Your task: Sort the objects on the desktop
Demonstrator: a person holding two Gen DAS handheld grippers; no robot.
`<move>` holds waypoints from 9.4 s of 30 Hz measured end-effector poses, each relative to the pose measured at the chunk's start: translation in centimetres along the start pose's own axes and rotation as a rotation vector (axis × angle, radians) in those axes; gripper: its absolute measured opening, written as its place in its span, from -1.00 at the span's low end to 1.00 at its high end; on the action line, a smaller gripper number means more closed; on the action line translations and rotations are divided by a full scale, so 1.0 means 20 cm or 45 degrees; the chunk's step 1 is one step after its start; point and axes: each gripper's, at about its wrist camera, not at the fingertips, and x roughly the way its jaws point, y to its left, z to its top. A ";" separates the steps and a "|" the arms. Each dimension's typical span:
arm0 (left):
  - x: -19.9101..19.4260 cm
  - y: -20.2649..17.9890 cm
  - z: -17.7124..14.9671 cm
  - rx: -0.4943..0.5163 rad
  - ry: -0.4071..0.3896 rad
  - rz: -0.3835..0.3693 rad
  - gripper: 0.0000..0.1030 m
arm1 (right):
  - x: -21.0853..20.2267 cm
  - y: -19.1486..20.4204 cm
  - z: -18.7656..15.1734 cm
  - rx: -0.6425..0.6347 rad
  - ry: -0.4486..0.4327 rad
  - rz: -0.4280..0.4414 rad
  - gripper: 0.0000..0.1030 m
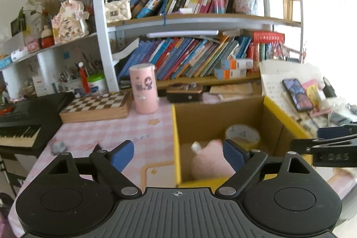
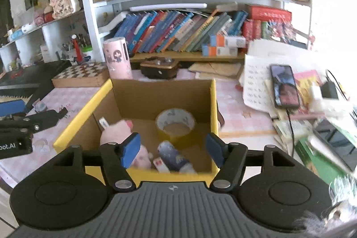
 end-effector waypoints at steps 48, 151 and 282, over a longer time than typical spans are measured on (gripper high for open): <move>-0.43 0.92 -0.53 -0.031 0.260 -0.100 0.90 | -0.23 1.23 -0.53 -0.027 0.216 0.028 0.32; 1.28 1.52 -0.14 -0.244 0.381 0.470 0.95 | 1.28 1.37 0.41 0.142 0.204 0.459 -0.96; 0.41 -0.18 0.27 -0.007 0.114 -0.241 0.24 | 0.31 0.06 0.23 -0.157 0.066 0.140 -0.96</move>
